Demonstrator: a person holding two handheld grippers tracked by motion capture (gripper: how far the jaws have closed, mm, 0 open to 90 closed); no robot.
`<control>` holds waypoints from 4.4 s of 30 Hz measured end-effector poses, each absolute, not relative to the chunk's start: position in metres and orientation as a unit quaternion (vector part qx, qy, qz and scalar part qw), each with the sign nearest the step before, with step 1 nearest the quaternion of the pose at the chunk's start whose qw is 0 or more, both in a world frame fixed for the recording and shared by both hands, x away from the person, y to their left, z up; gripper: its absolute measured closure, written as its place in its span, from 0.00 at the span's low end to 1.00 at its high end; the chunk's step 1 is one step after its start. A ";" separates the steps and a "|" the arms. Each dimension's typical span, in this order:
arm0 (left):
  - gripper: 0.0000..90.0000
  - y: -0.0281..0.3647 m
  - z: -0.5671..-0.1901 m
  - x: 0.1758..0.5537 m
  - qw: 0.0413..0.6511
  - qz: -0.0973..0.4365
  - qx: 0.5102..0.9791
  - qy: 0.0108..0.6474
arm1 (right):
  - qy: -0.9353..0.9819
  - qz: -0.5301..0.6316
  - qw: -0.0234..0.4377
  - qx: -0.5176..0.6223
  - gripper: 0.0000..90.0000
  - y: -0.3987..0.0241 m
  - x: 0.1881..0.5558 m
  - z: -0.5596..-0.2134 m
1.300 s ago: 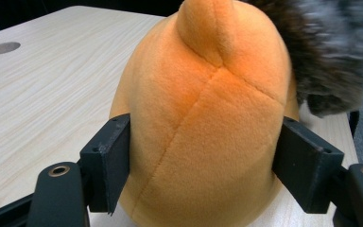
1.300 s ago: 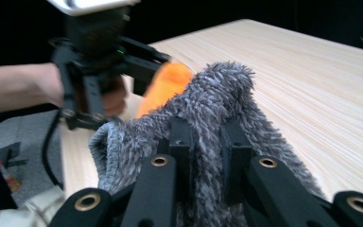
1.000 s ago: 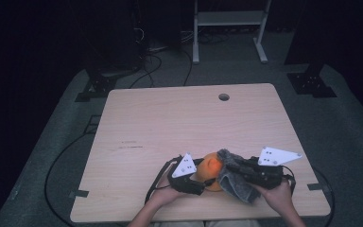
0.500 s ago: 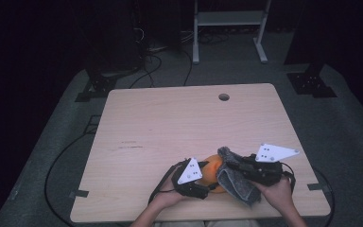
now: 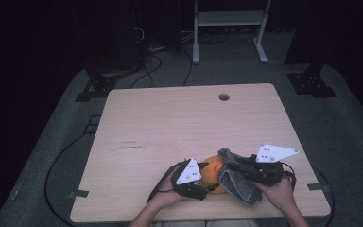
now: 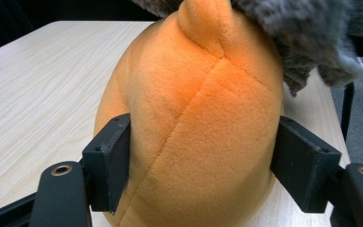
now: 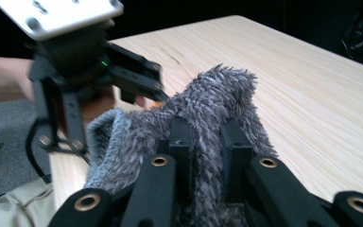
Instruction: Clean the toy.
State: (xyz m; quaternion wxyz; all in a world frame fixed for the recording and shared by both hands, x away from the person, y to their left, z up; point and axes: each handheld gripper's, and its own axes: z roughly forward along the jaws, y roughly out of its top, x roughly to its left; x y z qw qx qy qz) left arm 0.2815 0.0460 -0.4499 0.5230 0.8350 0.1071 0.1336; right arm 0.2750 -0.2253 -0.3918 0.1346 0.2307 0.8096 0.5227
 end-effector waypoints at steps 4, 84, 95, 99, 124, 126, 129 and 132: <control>0.30 0.049 -0.450 0.284 0.524 0.129 0.835 0.109 | 0.806 0.519 0.132 0.252 0.86 -0.238 0.281 -0.400; 0.37 0.064 -0.420 0.291 0.551 0.151 0.809 0.136 | 0.762 0.593 0.108 0.235 0.86 -0.235 0.270 -0.388; 0.37 0.069 -0.417 0.293 0.553 0.141 0.808 0.147 | 0.779 0.549 0.096 0.286 0.86 -0.239 0.287 -0.417; 0.37 0.068 -0.416 0.293 0.553 0.139 0.808 0.150 | 0.764 0.574 0.110 0.271 0.86 -0.237 0.279 -0.404; 0.06 0.068 -0.433 0.306 0.533 0.090 0.822 0.180 | 0.780 0.554 0.111 0.267 0.86 -0.229 0.279 -0.409; 0.07 0.066 -0.437 0.306 0.524 0.079 0.830 0.173 | 0.780 0.552 0.109 0.273 0.86 -0.231 0.280 -0.410; 0.15 0.068 -0.435 0.302 0.533 0.076 0.830 0.143 | 0.778 0.547 0.112 0.289 0.86 -0.238 0.283 -0.413; 0.16 0.072 -0.436 0.303 0.552 0.046 0.821 0.139 | 0.775 0.544 0.110 0.302 0.86 -0.245 0.285 -0.416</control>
